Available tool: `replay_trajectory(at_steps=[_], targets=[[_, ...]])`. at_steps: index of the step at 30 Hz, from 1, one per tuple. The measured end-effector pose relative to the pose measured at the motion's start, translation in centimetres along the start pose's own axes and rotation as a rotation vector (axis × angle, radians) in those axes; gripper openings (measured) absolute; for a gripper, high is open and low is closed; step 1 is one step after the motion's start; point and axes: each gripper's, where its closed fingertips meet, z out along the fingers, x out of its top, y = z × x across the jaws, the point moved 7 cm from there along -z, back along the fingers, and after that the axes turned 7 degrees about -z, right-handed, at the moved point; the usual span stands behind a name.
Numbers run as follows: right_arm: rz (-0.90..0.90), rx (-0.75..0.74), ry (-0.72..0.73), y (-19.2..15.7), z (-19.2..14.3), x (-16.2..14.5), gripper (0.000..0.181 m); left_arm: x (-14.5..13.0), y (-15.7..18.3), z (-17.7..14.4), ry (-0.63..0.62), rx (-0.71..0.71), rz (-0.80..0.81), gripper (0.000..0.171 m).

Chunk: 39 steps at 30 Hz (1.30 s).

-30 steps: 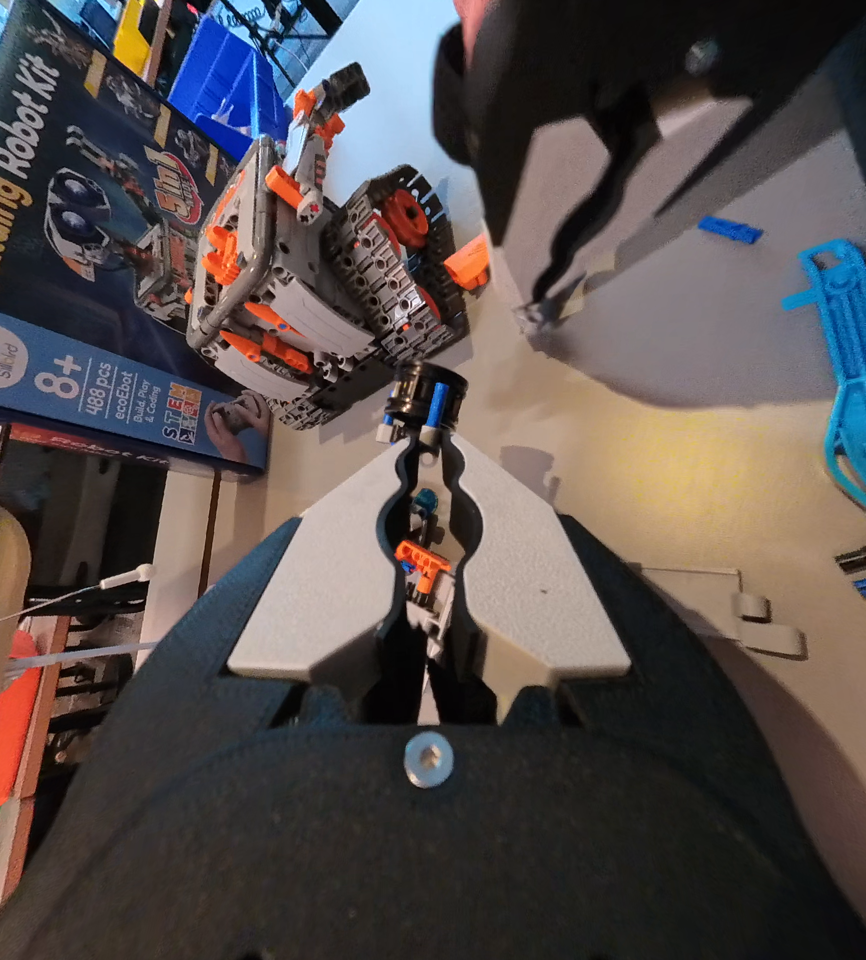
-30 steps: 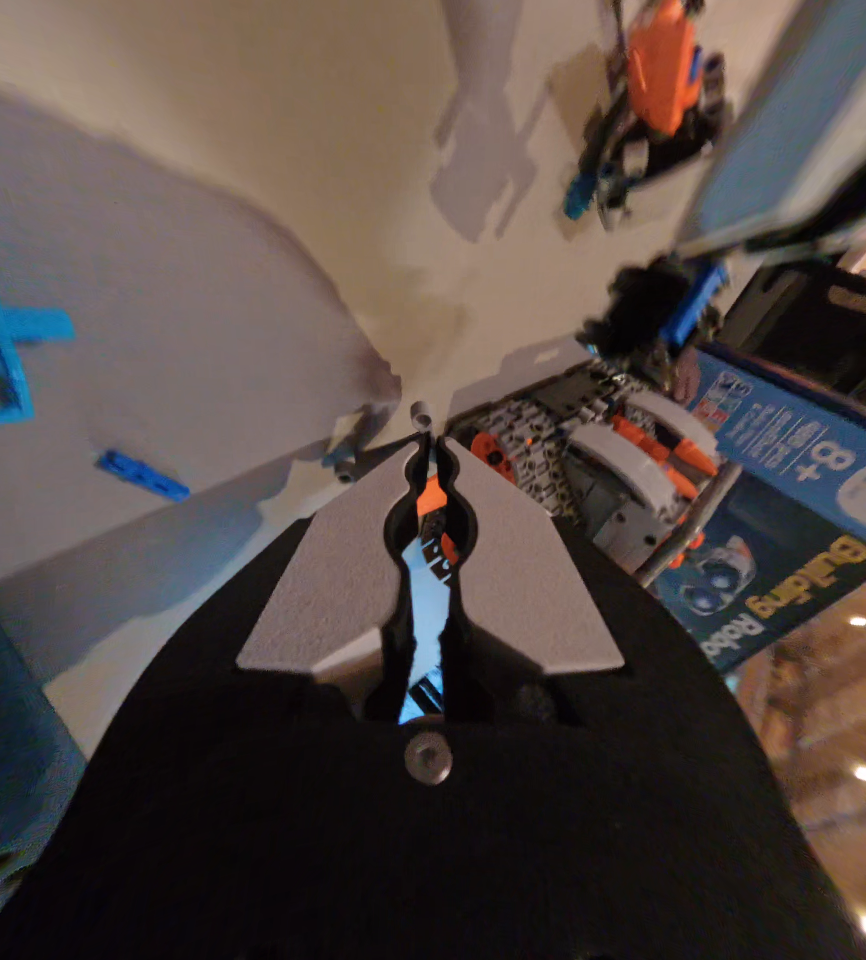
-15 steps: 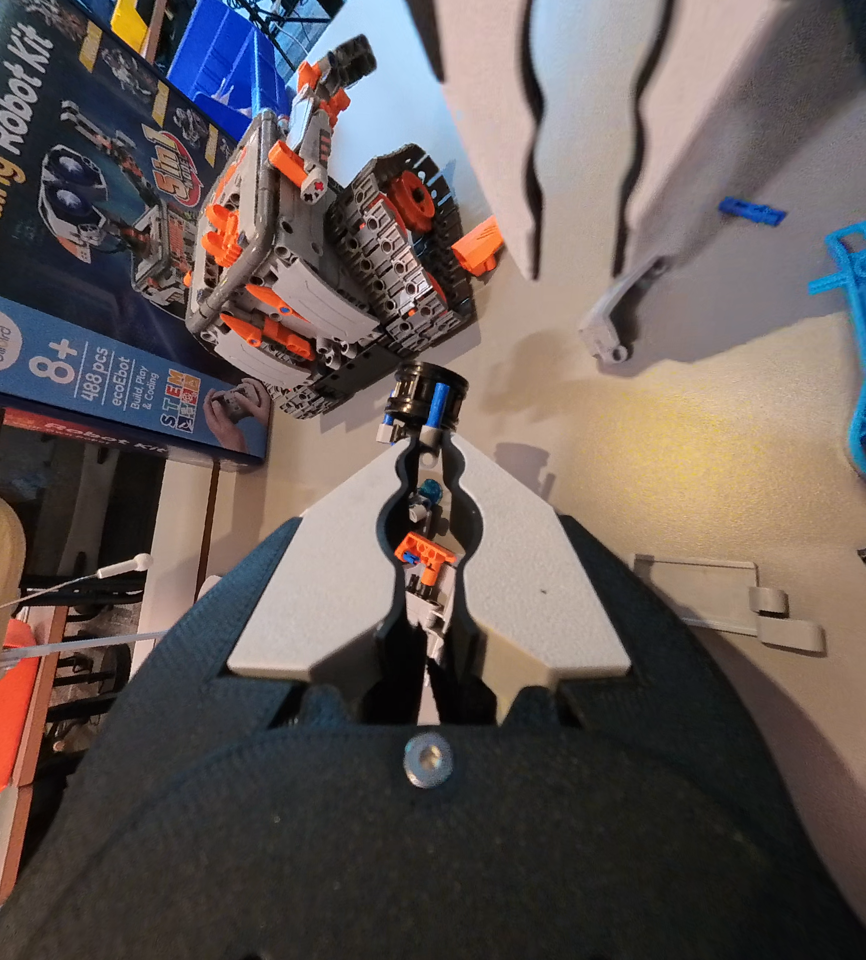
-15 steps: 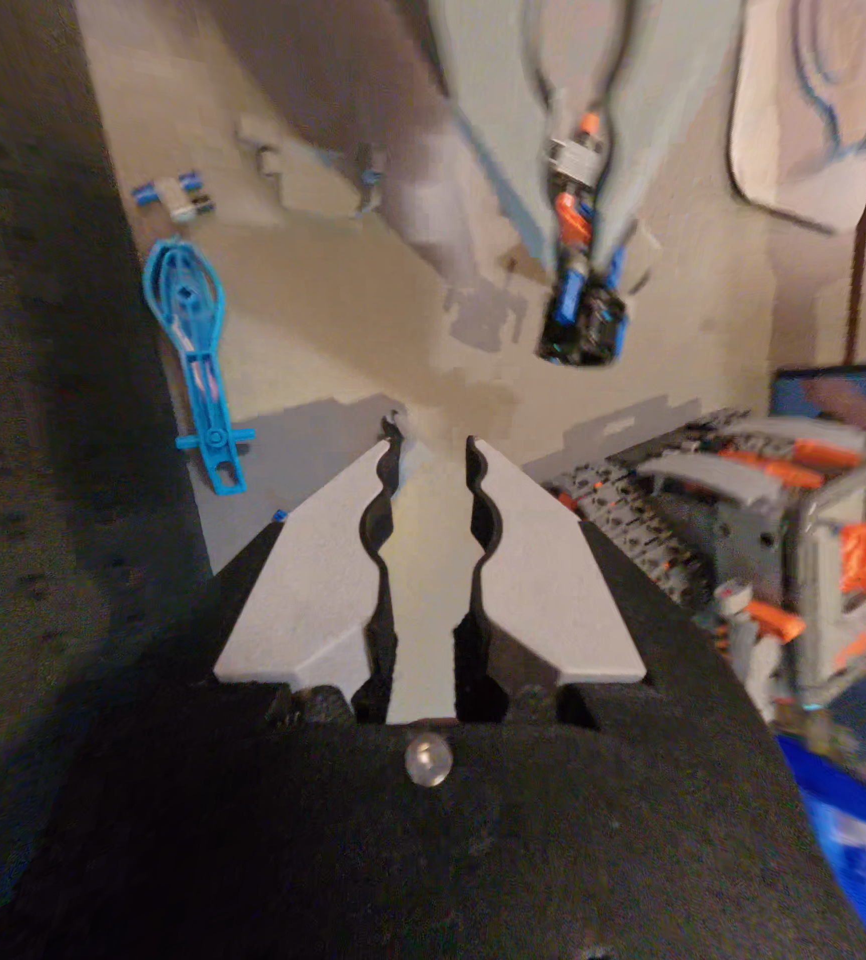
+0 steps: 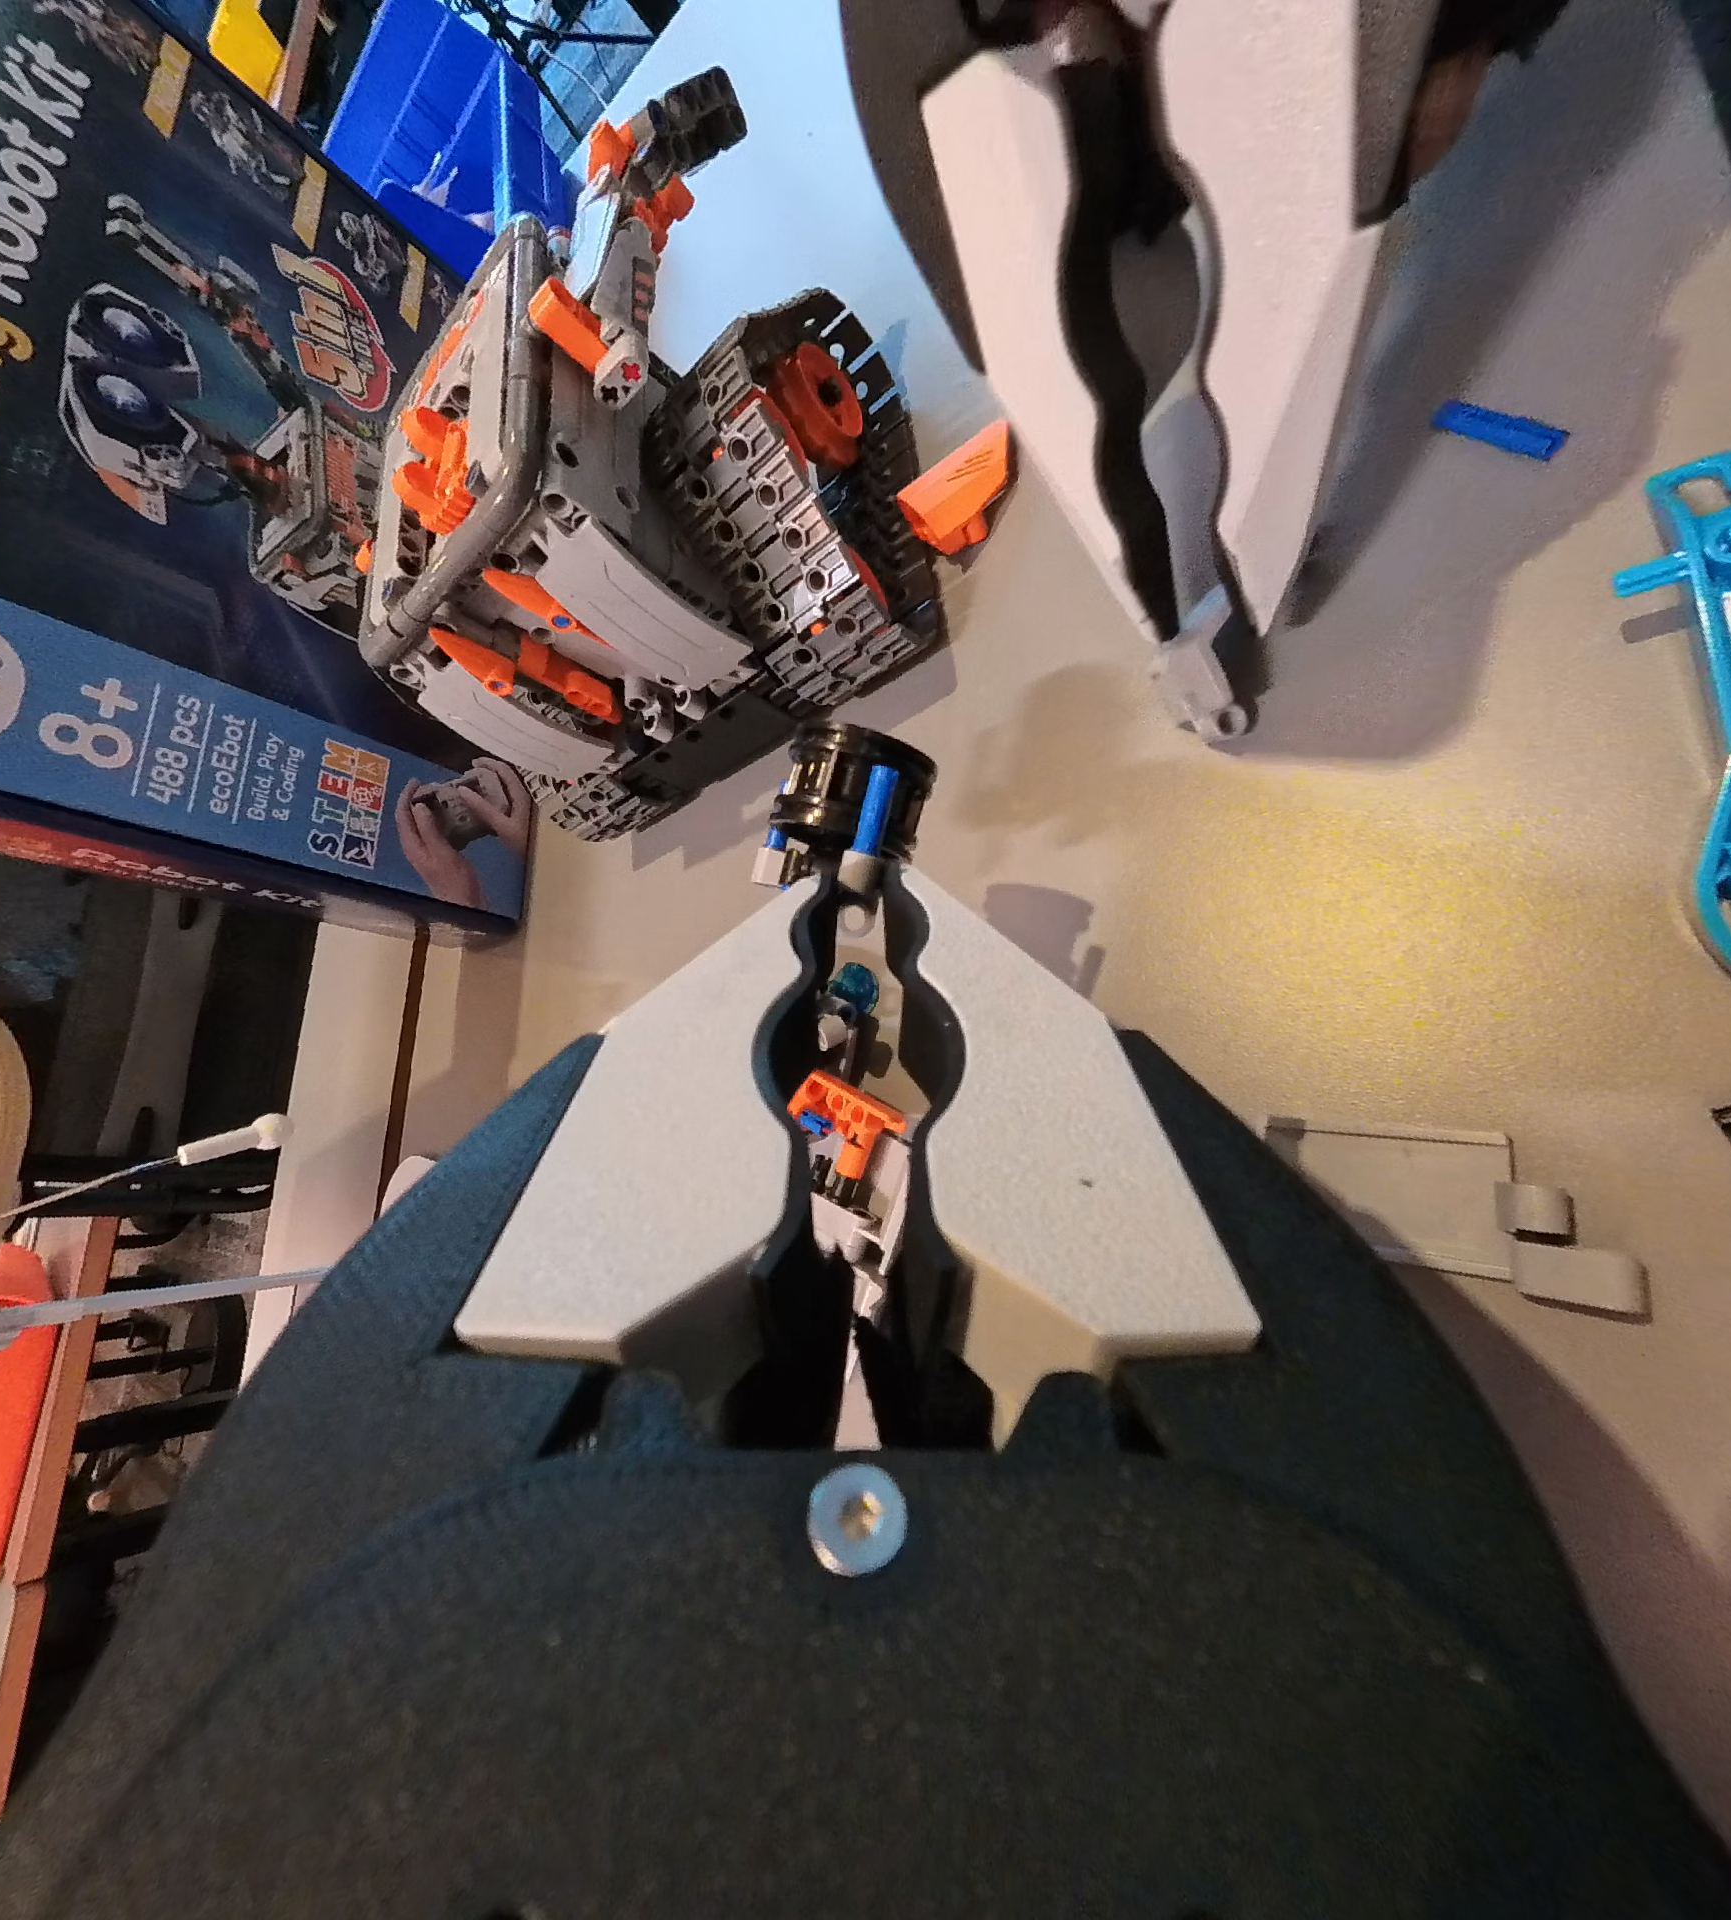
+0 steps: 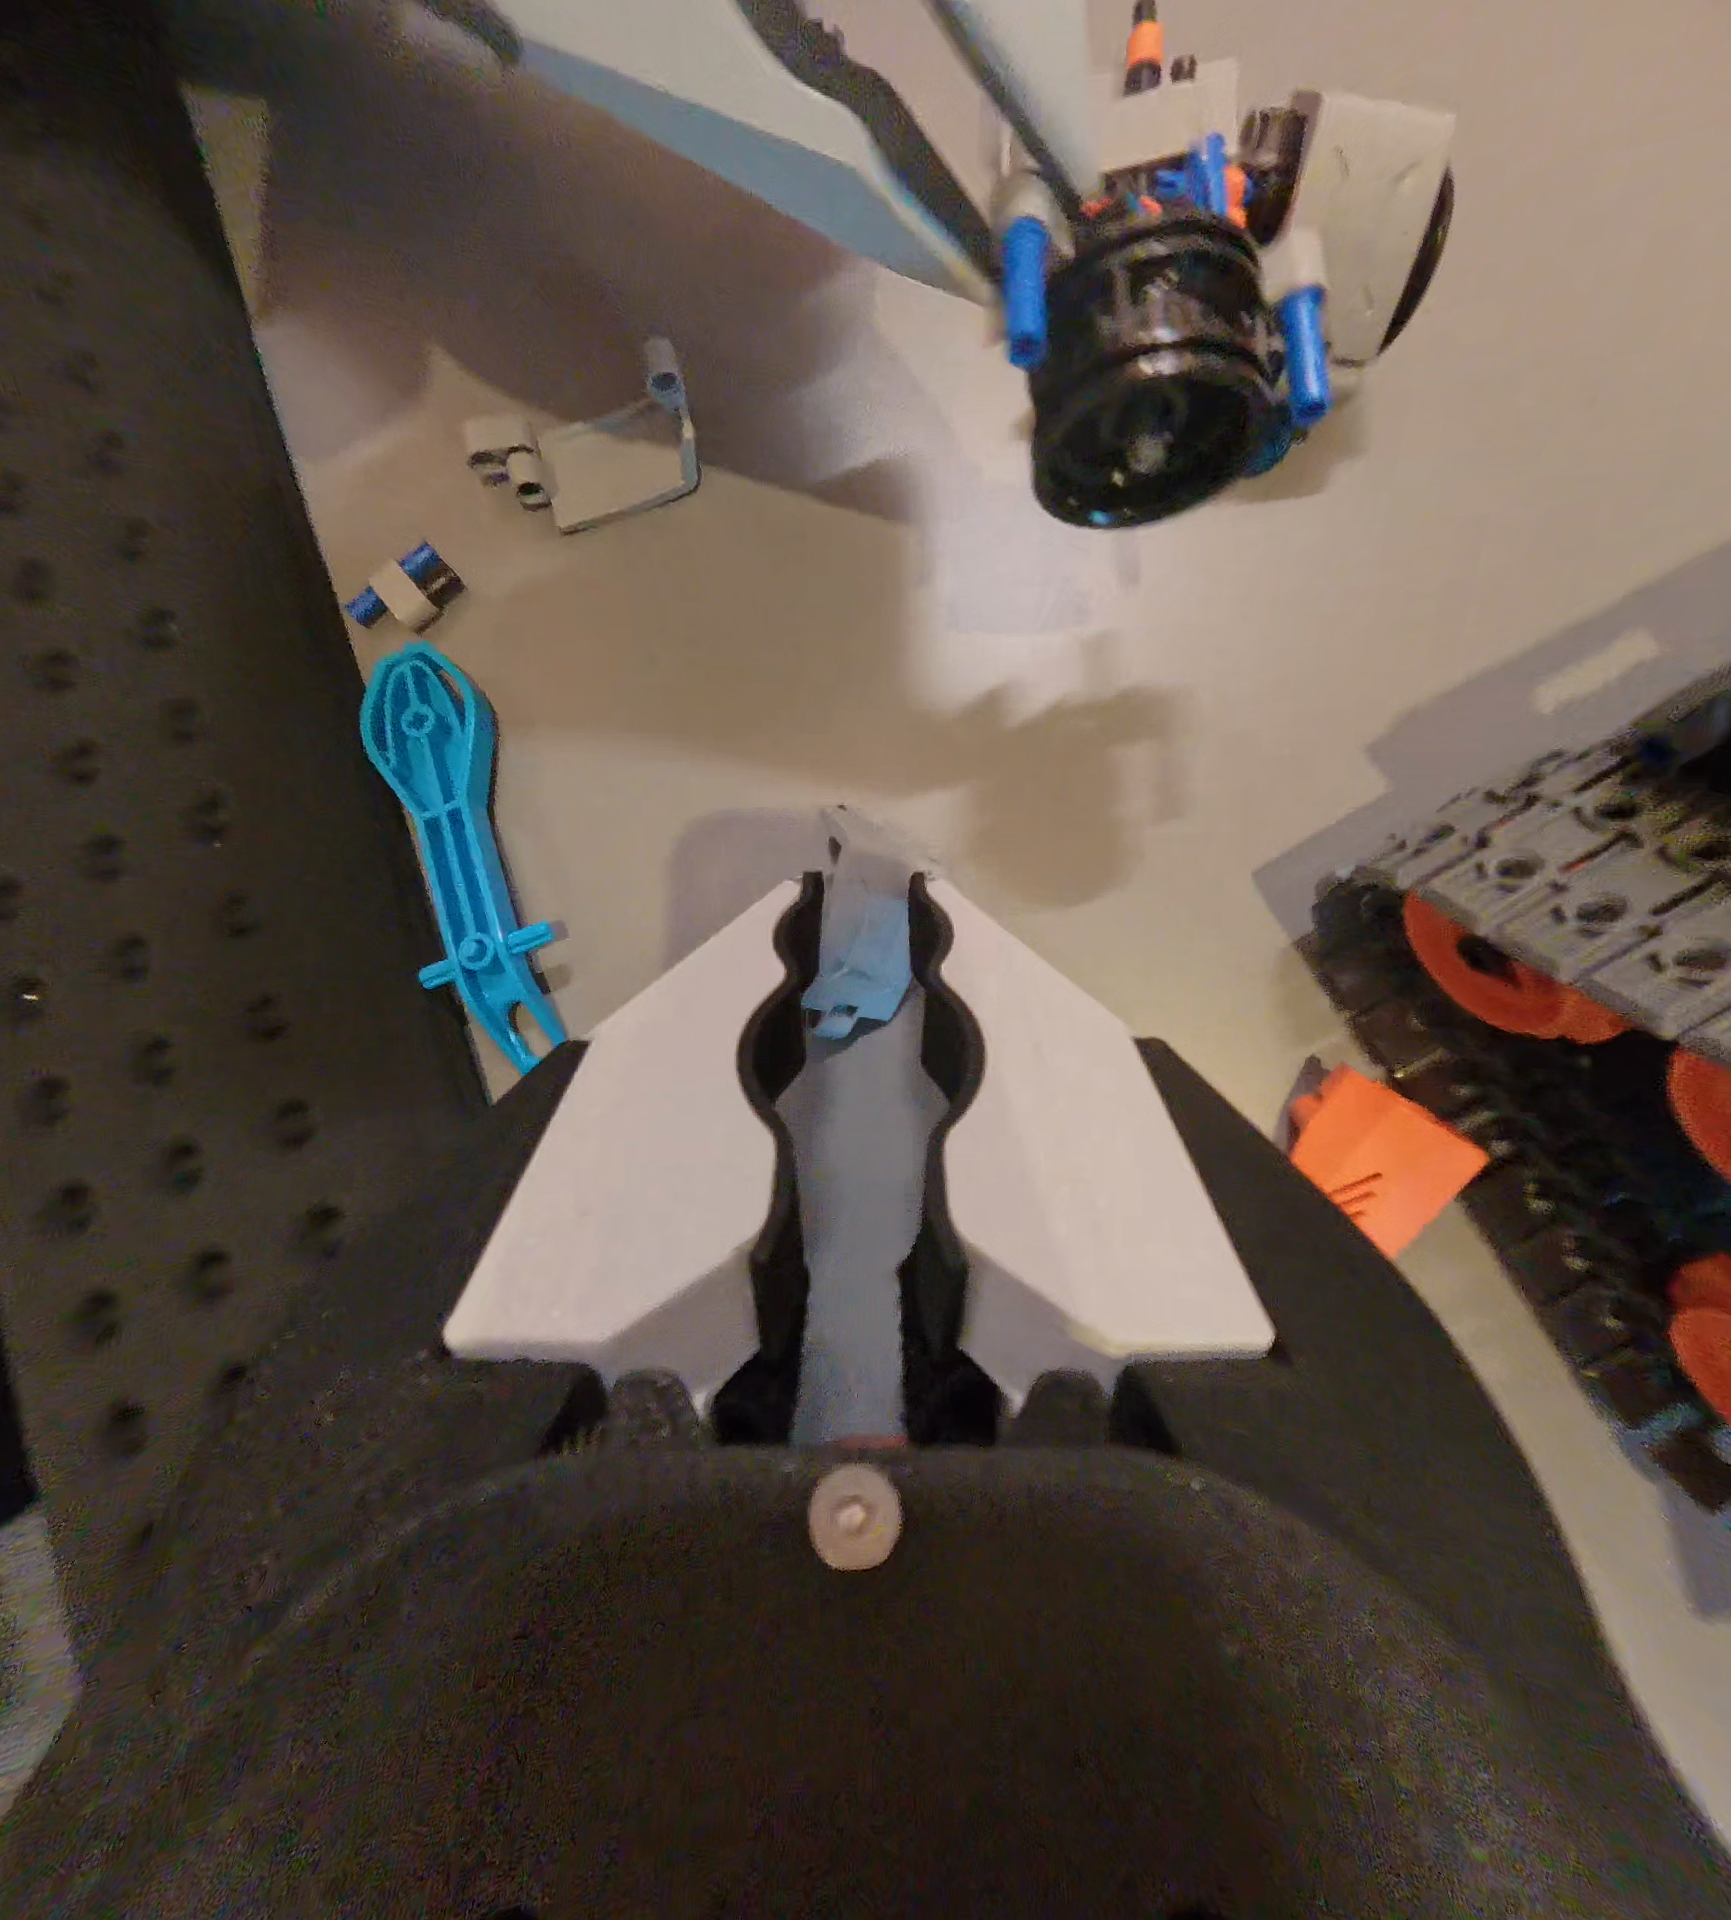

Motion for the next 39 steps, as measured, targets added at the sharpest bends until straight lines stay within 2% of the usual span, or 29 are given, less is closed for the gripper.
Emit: replay_trajectory(at_steps=[3,5,7,8,10,12,14,17,19,23,26,32,39], targets=[[-0.171,-0.193,-0.062,-1.6,0.0,1.1,0.009,0.0,0.2,0.1,-0.001,-0.006,0.004,0.006],[-0.339,-0.370,-0.171,-2.8,0.3,1.6,0.009,0.0,0.3,0.3,-0.004,-0.011,0.008,0.006],[-0.468,-0.429,-0.251,-4.4,1.1,1.8,0.014,0.0,0.4,0.3,-0.006,-0.013,0.011,0.006],[-0.476,-0.398,-0.246,-5.2,1.3,2.0,0.013,0.0,0.4,0.3,-0.007,-0.013,0.012,0.006],[-0.413,-0.302,-0.148,-5.8,0.9,2.6,0.010,0.0,0.4,0.3,-0.005,-0.009,0.014,0.006],[-0.325,-0.232,-0.047,-5.4,-0.3,2.9,0.010,0.1,0.4,0.2,-0.002,-0.006,0.015,0.006],[-0.250,-0.239,0.011,-4.2,-1.4,2.8,0.011,0.2,0.4,0.1,0.001,-0.007,0.015,0.006],[-0.165,-0.154,0.038,-3.2,-1.6,2.1,0.017,0.2,0.5,0.2,-0.002,-0.013,0.017,0.006],[-0.143,-0.055,0.019,-3.7,-0.9,1.8,0.029,0.1,0.5,0.3,-0.006,-0.013,0.021,0.006],[-0.162,-0.043,-0.033,-4.6,0.2,2.1,0.029,0.1,0.3,0.2,0.001,-0.010,0.012,0.006],[-0.100,-0.051,-0.056,-5.2,0.6,2.0,0.030,0.1,0.4,0.2,-0.003,-0.010,0.014,0.006],[-0.017,-0.077,-0.038,-6.6,1.1,1.6,0.021,0.1,0.5,0.4,-0.003,-0.016,0.018,0.006],[0.090,-0.060,0.017,-5.8,1.7,1.7,0.022,0.3,0.4,0.2,0.004,-0.006,0.019,0.006]])
